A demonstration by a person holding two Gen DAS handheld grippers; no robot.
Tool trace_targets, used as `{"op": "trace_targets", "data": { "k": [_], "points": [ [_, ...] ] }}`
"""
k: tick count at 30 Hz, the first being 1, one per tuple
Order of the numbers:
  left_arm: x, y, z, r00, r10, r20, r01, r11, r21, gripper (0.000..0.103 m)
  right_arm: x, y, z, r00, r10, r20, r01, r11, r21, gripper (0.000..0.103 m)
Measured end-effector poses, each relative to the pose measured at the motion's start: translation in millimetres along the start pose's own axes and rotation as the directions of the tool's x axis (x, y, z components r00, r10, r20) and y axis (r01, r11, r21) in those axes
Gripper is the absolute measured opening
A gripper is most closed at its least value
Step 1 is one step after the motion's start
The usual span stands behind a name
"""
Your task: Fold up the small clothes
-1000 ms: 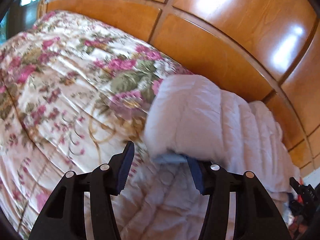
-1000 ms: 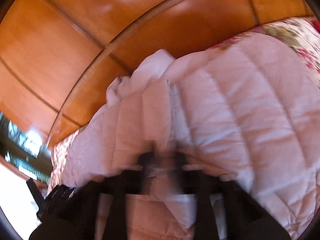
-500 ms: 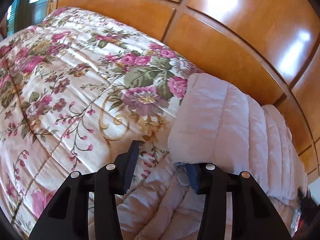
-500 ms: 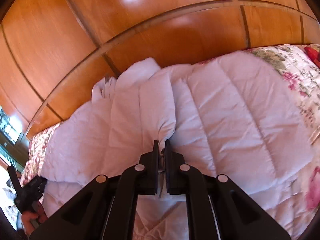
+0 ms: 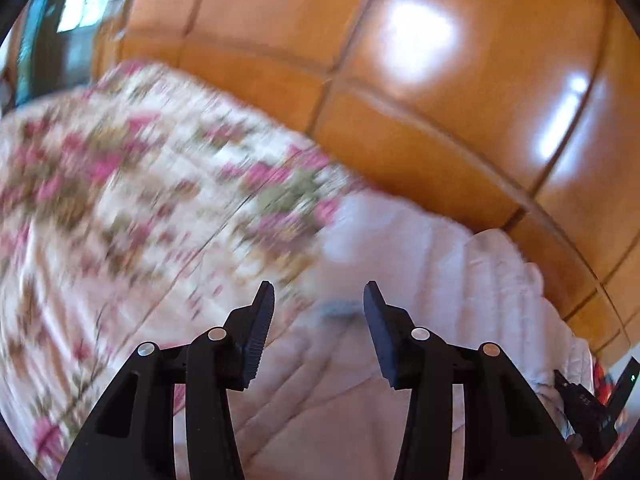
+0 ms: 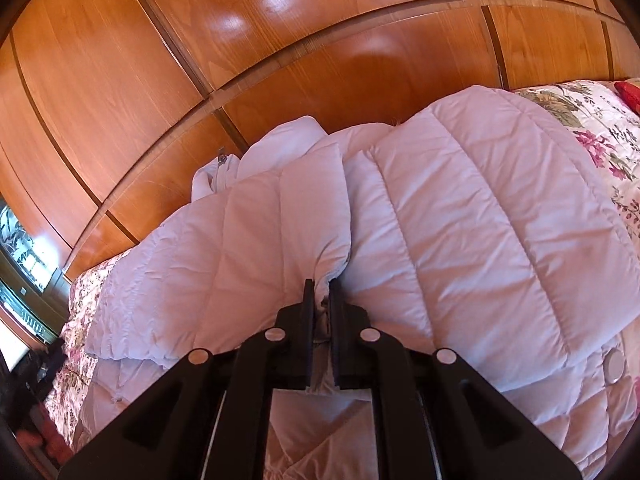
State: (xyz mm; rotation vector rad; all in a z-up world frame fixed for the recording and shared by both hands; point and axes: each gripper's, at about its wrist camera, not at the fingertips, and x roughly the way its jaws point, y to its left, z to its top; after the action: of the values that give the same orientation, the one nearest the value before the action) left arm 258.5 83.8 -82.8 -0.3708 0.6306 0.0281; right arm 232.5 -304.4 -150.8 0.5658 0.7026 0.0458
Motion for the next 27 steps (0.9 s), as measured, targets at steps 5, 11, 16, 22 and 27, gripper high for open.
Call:
{"op": "trace_targets", "data": {
  "k": [5, 11, 16, 22, 27],
  "points": [
    [37, -65, 21, 0.998, -0.058, -0.019, 0.061, 0.976, 0.209, 0.045, 2, 6, 0, 1.000, -0.024, -0.005, 0.024, 0.999, -0.029, 0.007],
    [111, -61, 16, 0.981, 0.176, -0.084, -0.143, 0.943, 0.301, 0.041, 10, 13, 1, 1.000, -0.008, -0.024, 0.006, 0.998, -0.065, 0.012],
    [130, -25, 10, 0.977, 0.157, -0.144, -0.131, 0.975, 0.178, 0.043, 21, 16, -1, 0.997, -0.061, -0.046, 0.057, 0.994, -0.095, 0.011],
    [137, -29, 7, 0.970, 0.197, -0.142, -0.166, 0.964, 0.207, 0.050, 22, 12, 1, 0.997, -0.052, -0.054, 0.048, 0.996, -0.076, 0.011],
    [102, -18, 3, 0.966, 0.173, -0.190, -0.148, 0.979, 0.139, 0.082, 18, 13, 2, 0.998, -0.043, -0.054, 0.039, 0.997, -0.073, 0.014]
  ]
}}
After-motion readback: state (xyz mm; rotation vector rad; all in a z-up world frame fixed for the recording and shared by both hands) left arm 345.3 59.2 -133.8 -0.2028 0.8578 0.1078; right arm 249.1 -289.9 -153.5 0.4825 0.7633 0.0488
